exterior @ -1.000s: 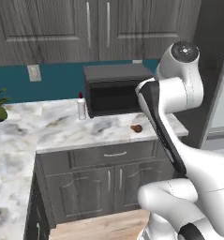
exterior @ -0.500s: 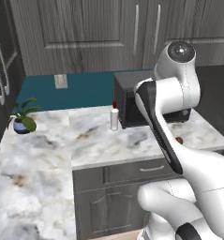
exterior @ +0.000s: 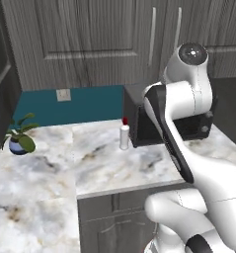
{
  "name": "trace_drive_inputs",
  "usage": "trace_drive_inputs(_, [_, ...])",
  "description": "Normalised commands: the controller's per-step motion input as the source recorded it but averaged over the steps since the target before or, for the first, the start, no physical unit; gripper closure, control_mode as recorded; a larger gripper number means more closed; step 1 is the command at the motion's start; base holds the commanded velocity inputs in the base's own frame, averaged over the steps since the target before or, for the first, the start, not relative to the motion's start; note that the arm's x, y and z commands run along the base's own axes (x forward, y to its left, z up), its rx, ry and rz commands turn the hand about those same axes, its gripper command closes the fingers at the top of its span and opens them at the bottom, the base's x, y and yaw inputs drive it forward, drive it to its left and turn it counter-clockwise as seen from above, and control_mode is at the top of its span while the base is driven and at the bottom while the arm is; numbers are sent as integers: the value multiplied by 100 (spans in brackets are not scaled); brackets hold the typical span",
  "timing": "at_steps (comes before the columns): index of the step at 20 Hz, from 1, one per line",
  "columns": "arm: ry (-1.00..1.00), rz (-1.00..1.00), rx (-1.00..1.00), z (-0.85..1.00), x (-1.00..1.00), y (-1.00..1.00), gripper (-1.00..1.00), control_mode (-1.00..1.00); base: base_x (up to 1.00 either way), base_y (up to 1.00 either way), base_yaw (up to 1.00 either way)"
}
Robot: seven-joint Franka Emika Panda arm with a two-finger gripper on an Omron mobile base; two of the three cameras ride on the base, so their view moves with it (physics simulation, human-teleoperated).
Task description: Place the liquors on the top shelf of the fridge to keep them out of children's reach, and place the pear on lower shelves for easy access.
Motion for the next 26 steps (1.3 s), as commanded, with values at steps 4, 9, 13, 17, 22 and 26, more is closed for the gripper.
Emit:
trace_drive_inputs(4, [0,0,0,0,0,0,-100,100,45,0,0])
trace_drive_inputs(9, [0,0,0,0,0,0,-100,100,25,-3,-1])
trace_drive_inputs(13, [11,-5,0,-26,2,-30,-100,-100,0,0,0])
trace_drive_inputs(17, [20,-5,0,-33,0,-46,-100,-100,0,0,0])
trace_drive_inputs(22, [21,-4,0,-49,0,-45,-100,-100,0,0,0])
trace_drive_inputs(26, [17,-2,0,-71,0,-60,-100,-100,0,0,0])
